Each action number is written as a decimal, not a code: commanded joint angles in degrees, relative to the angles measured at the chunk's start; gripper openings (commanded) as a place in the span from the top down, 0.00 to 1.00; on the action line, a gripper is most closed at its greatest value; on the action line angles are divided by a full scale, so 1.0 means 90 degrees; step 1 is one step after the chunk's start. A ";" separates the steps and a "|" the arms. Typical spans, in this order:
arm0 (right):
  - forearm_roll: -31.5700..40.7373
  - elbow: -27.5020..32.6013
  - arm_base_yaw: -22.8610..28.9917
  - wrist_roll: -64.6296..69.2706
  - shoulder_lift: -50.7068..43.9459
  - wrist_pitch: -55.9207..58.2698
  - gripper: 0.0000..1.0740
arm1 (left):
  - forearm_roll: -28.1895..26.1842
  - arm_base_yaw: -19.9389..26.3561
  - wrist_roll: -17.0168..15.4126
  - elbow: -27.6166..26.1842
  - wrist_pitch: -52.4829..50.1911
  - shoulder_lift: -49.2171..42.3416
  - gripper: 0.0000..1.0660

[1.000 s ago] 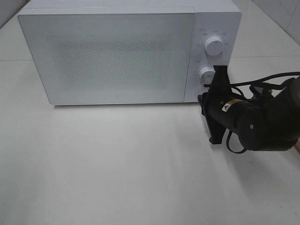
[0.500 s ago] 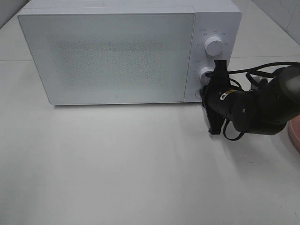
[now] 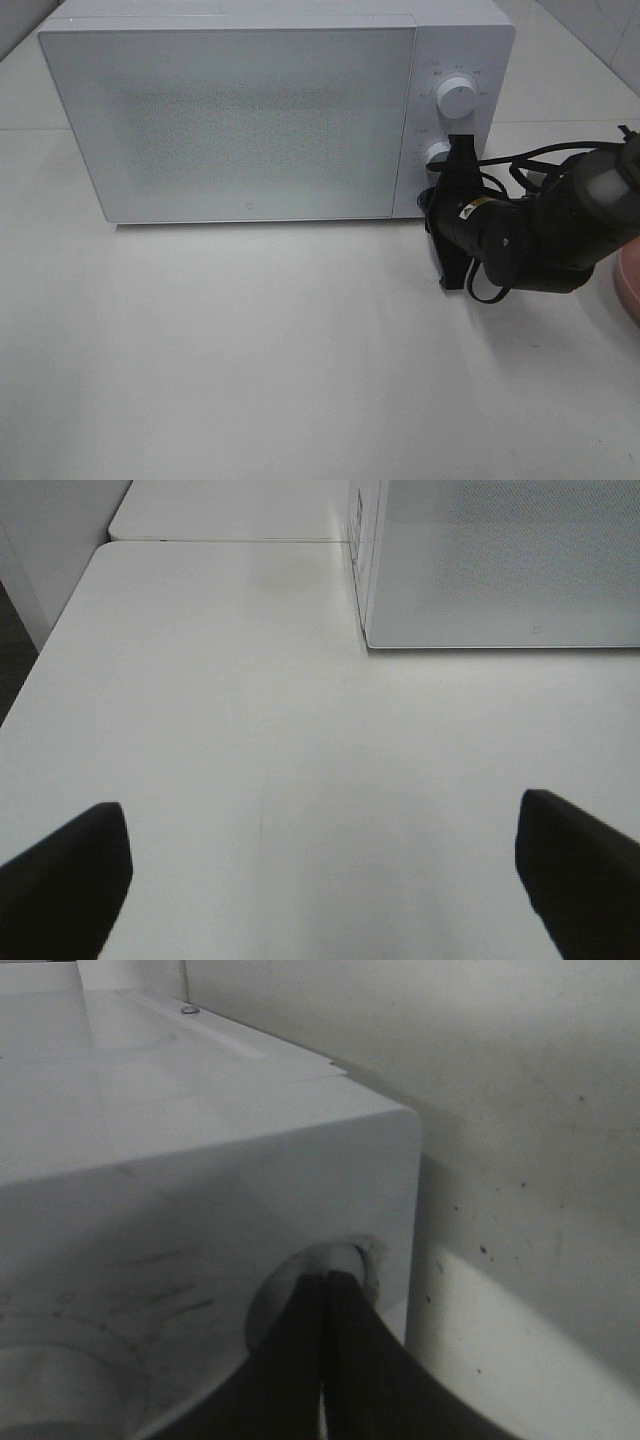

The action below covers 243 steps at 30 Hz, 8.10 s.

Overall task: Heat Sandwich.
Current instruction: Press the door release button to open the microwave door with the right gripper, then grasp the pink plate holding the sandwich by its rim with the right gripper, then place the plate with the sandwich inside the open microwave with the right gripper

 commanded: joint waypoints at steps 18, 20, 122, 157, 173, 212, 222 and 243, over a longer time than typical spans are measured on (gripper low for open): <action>-0.0172 -0.0726 -0.0051 0.0019 0.0452 -0.1763 1.00 | -0.0019 -0.0006 -0.0013 0.0006 -0.0013 -0.0159 0.08; -0.0178 -0.0726 -0.0051 0.0019 0.0452 -0.1763 1.00 | -0.0019 -0.0006 -0.0013 0.0006 -0.0013 -0.0159 0.08; -0.3304 -0.0057 -0.0688 -0.8919 -0.3807 1.0256 0.51 | -0.0019 -0.0006 -0.0013 0.0006 -0.0013 -0.0159 0.08; -0.3820 -0.0700 -0.3088 -0.9135 -0.2693 0.9791 0.10 | -0.0019 -0.0006 -0.0013 0.0006 -0.0013 -0.0159 0.08; -0.3871 -0.0777 -0.3088 -0.8989 -0.1649 0.8995 0.13 | -0.0019 -0.0006 -0.0013 0.0006 -0.0013 -0.0159 0.08; -0.4692 -0.0777 -0.3069 -0.8136 -0.1598 0.9186 1.00 | -0.0019 -0.0006 -0.0013 0.0006 -0.0013 -0.0159 0.08; -0.5456 -0.0770 -0.2680 -0.7487 -0.1859 0.9638 1.00 | -0.0019 -0.0006 -0.0013 0.0006 -0.0013 -0.0159 0.08; -0.5825 -0.0236 -0.1617 -0.7066 -0.2795 1.0587 1.00 | -0.0019 -0.0006 -0.0013 0.0006 -0.0013 -0.0159 0.08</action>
